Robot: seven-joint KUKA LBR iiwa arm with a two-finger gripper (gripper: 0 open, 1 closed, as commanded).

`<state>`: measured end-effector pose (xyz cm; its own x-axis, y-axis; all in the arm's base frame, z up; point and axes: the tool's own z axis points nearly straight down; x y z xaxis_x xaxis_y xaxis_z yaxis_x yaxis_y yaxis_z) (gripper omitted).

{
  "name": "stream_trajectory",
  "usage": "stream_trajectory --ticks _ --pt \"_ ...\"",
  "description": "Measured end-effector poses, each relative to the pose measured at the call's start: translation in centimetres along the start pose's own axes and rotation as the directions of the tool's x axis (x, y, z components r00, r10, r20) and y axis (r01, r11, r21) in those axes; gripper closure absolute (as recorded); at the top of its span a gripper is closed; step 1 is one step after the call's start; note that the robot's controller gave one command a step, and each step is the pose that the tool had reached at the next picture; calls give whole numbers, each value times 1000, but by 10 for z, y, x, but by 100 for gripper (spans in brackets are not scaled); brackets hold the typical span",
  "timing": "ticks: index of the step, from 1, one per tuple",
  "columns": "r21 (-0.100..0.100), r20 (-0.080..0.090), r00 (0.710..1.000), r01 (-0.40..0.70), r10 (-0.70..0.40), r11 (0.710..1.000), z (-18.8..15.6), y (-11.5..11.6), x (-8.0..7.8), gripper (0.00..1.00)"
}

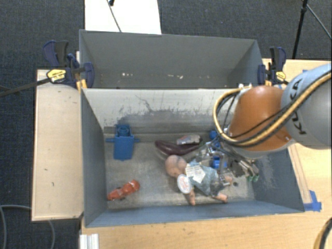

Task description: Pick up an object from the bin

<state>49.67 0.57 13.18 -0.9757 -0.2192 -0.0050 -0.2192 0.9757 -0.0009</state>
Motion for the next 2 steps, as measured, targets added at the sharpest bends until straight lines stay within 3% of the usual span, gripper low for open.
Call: stream_trajectory --ticks 1,2 --pt "4 10 1000 6 -6 1000 59 13 7 0" --pt "10 24 991 132 -133 991 55 15 -8 100"
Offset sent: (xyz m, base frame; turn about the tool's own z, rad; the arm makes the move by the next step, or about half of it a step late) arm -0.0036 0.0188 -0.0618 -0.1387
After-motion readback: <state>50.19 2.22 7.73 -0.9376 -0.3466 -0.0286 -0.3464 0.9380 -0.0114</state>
